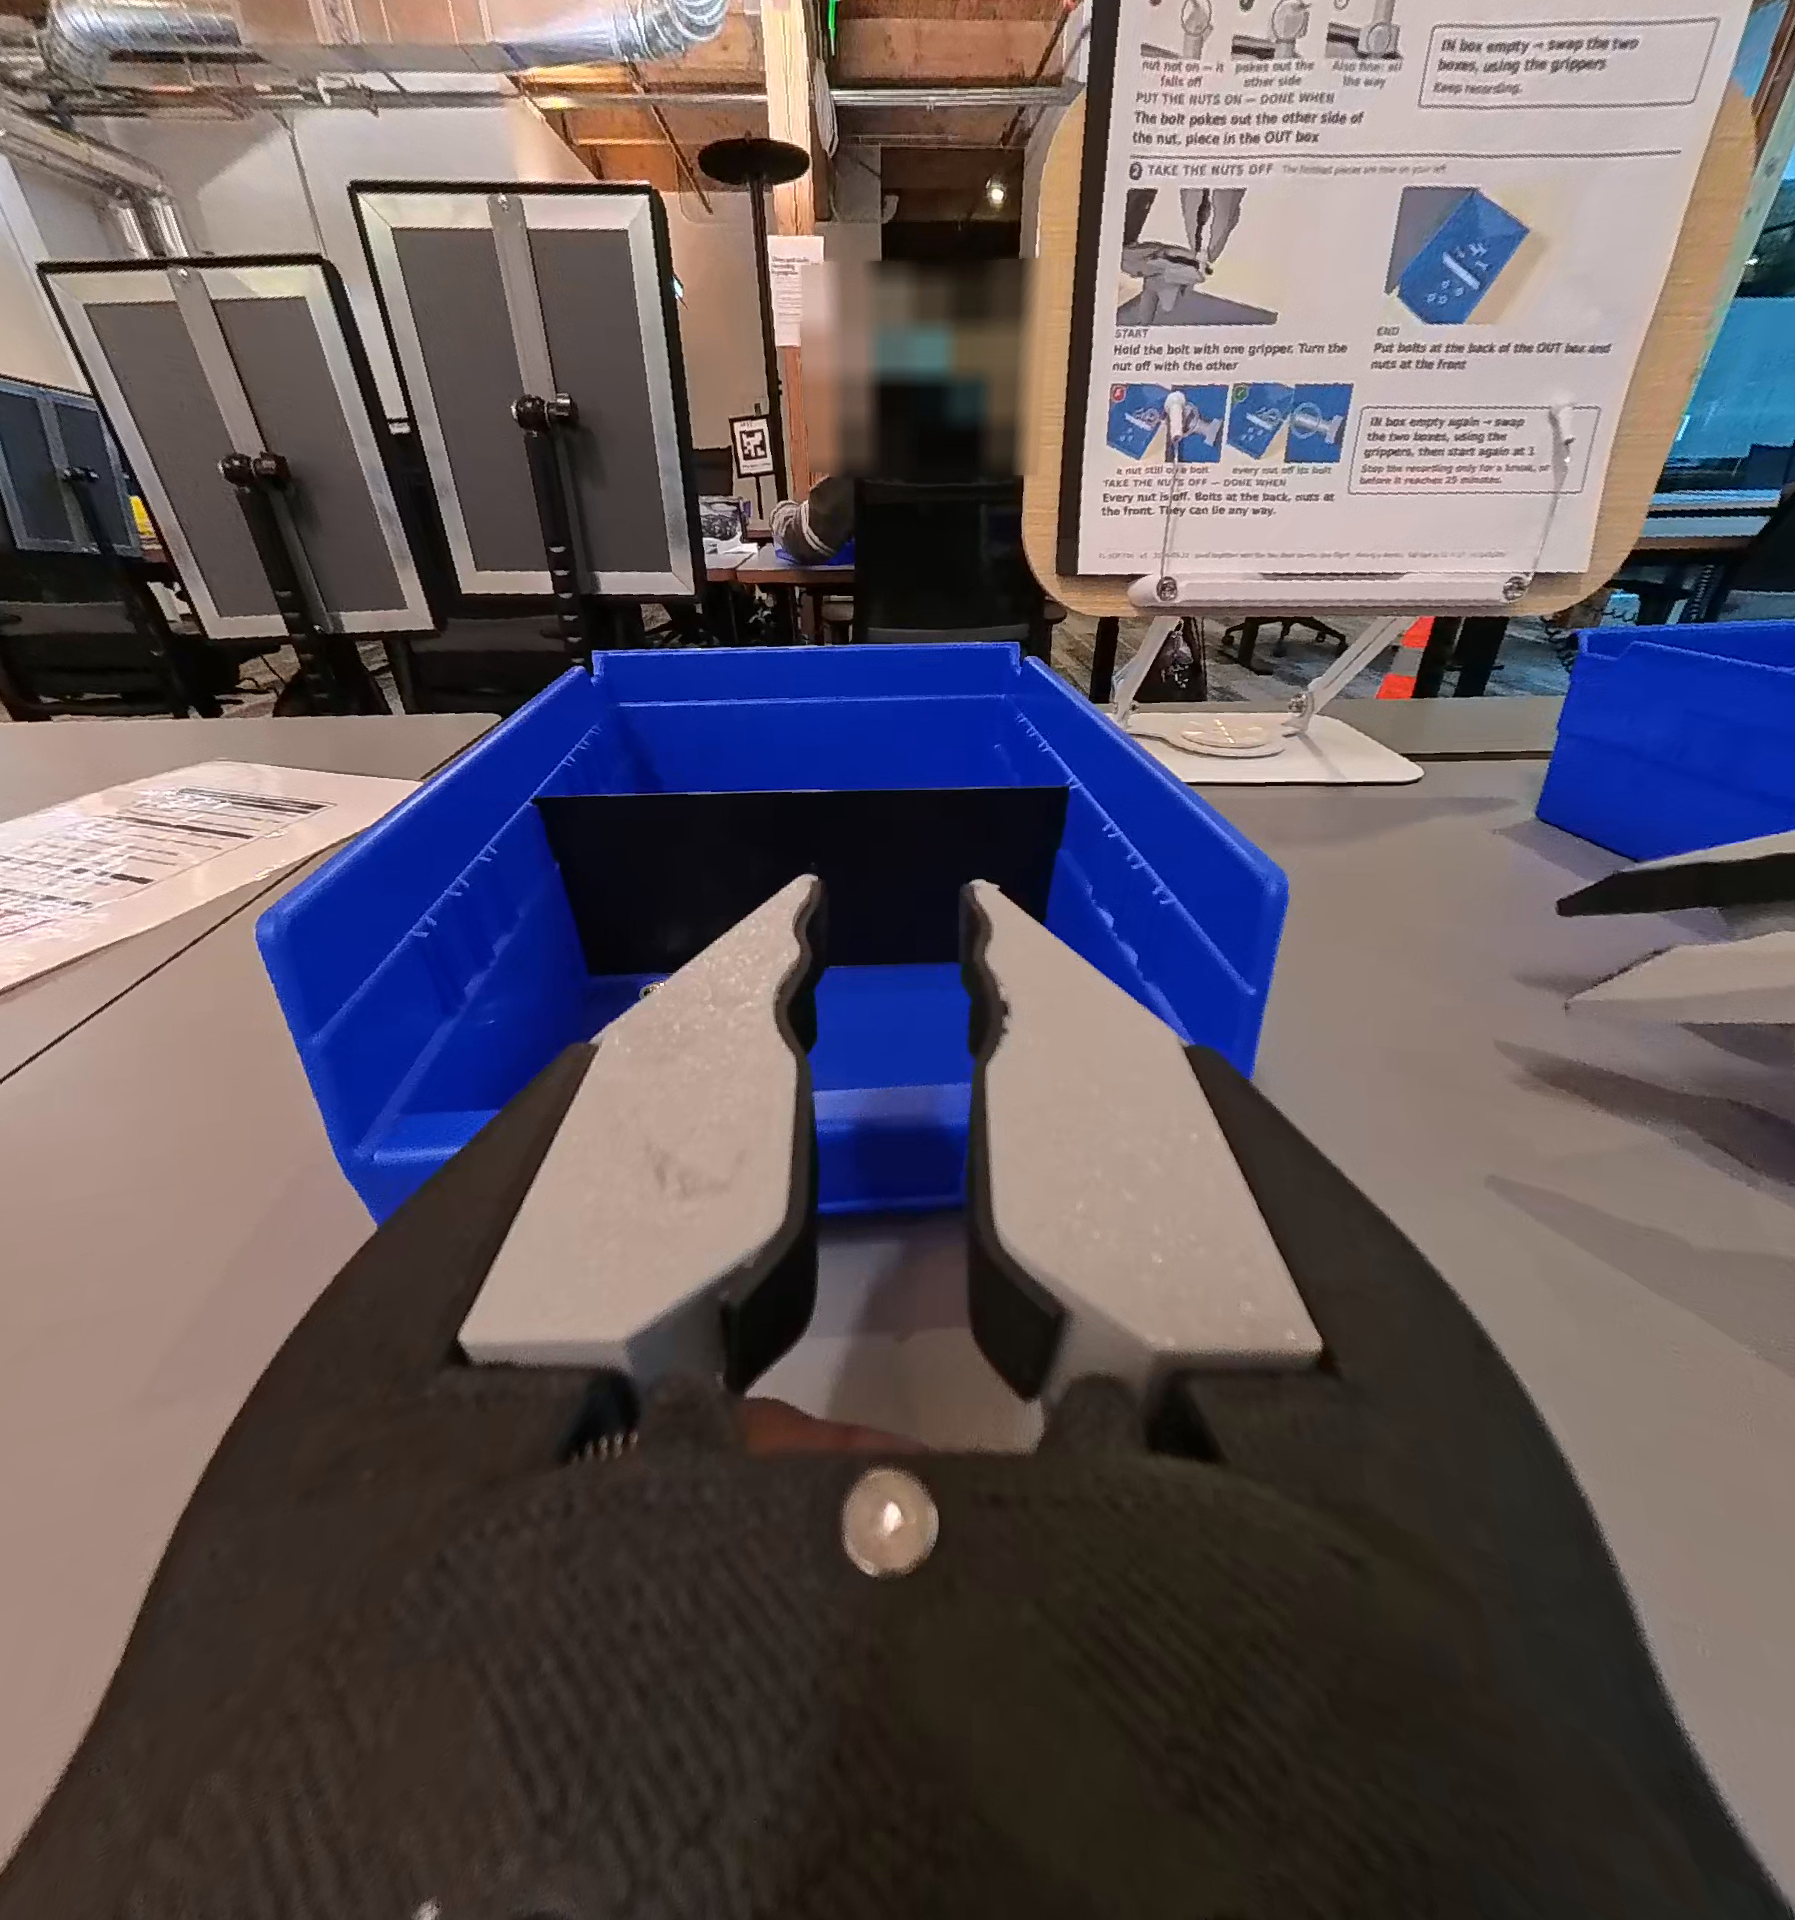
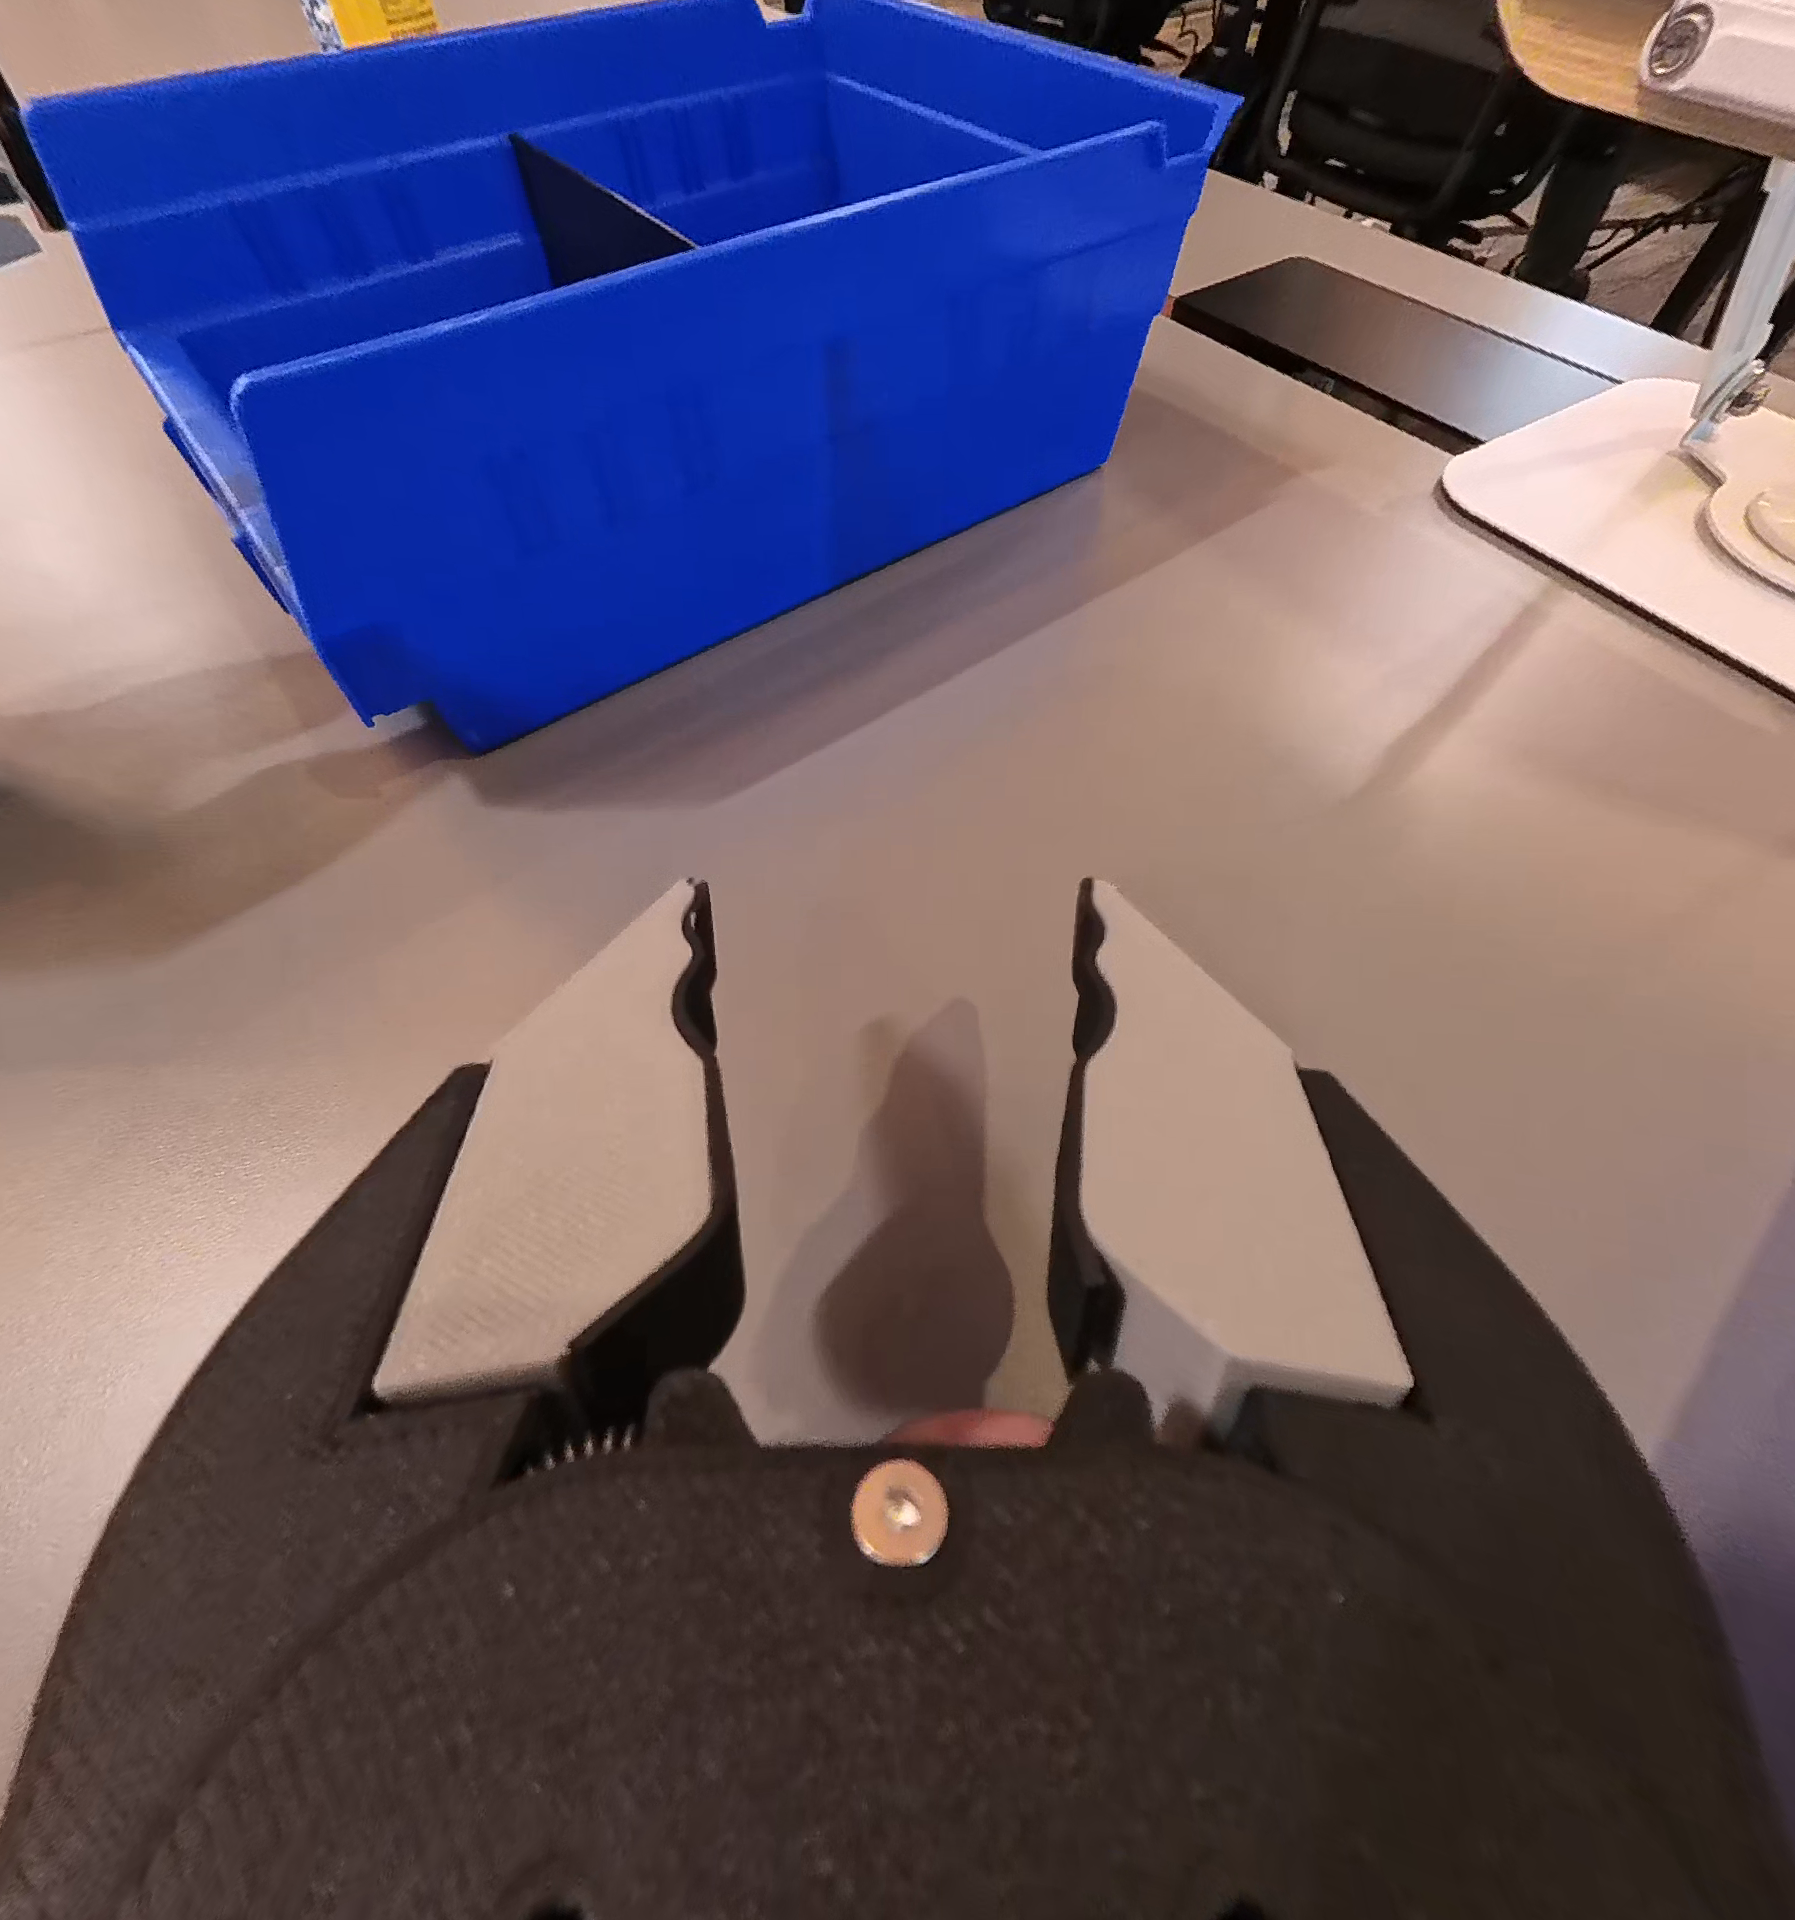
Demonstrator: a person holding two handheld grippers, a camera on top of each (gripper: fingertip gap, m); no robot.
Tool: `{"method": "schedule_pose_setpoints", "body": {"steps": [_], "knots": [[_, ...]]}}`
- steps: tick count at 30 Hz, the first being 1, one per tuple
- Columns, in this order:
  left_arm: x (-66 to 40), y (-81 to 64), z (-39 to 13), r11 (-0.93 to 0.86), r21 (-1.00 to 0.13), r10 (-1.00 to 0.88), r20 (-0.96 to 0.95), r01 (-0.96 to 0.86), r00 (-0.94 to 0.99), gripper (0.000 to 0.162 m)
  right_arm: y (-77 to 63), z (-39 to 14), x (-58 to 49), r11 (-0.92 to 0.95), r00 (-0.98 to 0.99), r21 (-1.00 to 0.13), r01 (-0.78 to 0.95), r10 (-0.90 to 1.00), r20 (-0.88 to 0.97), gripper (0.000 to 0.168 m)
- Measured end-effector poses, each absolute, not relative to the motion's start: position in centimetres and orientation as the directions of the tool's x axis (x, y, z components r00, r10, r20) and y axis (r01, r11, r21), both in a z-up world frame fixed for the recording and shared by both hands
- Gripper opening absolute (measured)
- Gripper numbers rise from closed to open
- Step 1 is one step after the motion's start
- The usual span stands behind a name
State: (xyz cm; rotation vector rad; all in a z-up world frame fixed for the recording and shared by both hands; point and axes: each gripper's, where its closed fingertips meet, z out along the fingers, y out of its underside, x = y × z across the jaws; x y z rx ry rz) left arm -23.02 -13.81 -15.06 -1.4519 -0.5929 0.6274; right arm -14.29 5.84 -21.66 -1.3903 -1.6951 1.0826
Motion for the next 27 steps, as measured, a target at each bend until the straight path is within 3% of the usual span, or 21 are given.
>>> {"method": "schedule_pose_setpoints", "body": {"steps": [27], "knots": [[-23.62,-14.24,-15.14,0.020,-1.000,0.739,0.003,-0.018,0.674,0.021,5.36,-21.87,-13.94,0.114,-0.222,-0.901,0.418,0.975,0.020,0.060]]}}
